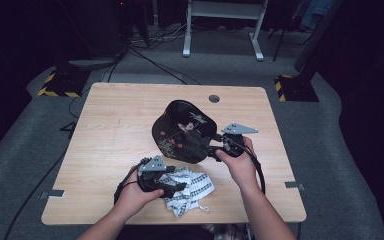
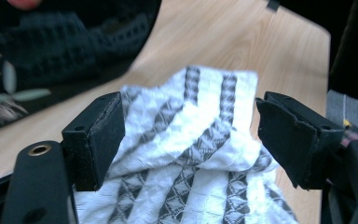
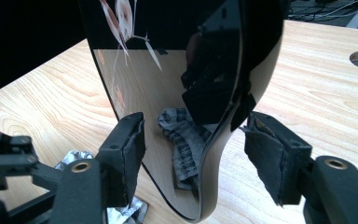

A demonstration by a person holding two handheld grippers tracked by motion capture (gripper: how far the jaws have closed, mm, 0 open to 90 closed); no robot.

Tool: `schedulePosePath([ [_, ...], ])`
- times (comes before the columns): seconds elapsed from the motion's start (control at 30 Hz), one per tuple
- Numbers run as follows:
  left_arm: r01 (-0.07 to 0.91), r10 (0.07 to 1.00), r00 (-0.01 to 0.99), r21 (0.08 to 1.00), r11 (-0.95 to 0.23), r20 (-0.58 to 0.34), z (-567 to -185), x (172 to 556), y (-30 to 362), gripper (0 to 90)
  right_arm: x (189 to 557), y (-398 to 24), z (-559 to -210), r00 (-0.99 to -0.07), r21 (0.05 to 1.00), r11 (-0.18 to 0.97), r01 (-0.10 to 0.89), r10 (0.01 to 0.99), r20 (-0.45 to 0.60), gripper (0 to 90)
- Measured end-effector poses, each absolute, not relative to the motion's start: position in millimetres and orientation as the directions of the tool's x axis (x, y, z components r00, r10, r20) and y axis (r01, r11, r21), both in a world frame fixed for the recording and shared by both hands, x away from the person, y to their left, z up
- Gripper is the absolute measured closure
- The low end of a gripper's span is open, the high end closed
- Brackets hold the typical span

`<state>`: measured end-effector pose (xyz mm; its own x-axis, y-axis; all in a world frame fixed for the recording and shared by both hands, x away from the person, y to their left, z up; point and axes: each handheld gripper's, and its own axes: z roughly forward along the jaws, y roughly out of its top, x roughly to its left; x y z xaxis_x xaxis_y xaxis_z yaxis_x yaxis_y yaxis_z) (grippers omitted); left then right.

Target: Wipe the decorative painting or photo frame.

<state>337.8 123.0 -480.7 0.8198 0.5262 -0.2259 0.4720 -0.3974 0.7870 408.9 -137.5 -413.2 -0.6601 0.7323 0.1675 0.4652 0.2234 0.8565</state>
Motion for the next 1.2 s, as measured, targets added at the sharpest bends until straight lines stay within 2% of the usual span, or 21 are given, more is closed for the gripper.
schedulePosePath([
  [0.13, 0.475, 0.546, 0.814, 0.768, -0.43, -0.198, -488.2, 338.4, 116.5, 28.3, 408.9, -136.4, -414.6, -0.659, 0.854, 0.224, 0.47, 0.733, 0.17, 38.9],
  [0.5, 0.447, 0.565, 0.818, 0.737, -0.507, -0.108, -501.6, 338.0, 109.4, 26.6, 410.2, -136.6, -417.2, -0.65, 0.849, 0.235, 0.474, 0.743, 0.158, 38.6],
  [0.6, 0.439, 0.564, 0.821, 0.732, -0.521, -0.091, -501.8, 336.5, 107.2, 25.8, 411.3, -136.7, -417.5, -0.646, 0.871, 0.238, 0.429, 0.755, 0.112, 33.5],
  [0.83, 0.421, 0.564, 0.824, 0.726, -0.544, -0.055, -501.9, 334.2, 104.0, 25.0, 412.6, -136.6, -420.3, -0.643, 0.858, 0.255, 0.445, 0.758, 0.109, 29.9],
  [0.9, 0.42, 0.564, 0.824, 0.726, -0.545, -0.054, -502.0, 334.2, 103.8, 25.0, 413.0, -136.5, -422.0, -0.667, 0.834, 0.299, 0.464, 0.737, 0.107, 33.6],
  [1.2, 0.414, 0.571, 0.82, 0.719, -0.559, -0.028, -502.2, 332.6, 100.7, 24.9, 411.9, -137.1, -421.5, -0.675, 0.83, 0.299, 0.47, 0.728, 0.12, 33.2],
])
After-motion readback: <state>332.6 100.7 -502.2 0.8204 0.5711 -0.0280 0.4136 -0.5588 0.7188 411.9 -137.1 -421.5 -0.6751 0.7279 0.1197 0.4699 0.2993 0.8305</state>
